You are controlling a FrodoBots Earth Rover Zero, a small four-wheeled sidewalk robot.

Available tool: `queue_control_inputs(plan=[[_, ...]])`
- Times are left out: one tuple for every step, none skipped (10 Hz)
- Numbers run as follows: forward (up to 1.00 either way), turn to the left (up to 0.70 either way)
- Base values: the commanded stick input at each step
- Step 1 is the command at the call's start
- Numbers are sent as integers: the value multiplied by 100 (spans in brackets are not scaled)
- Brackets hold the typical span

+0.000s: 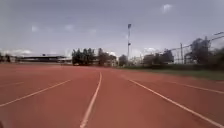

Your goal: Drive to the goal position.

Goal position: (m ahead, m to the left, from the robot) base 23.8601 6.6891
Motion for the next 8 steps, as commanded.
queue_control_inputs(plan=[[45,0],[45,0],[45,0],[45,0],[45,0],[45,0],[45,0],[45,0]])
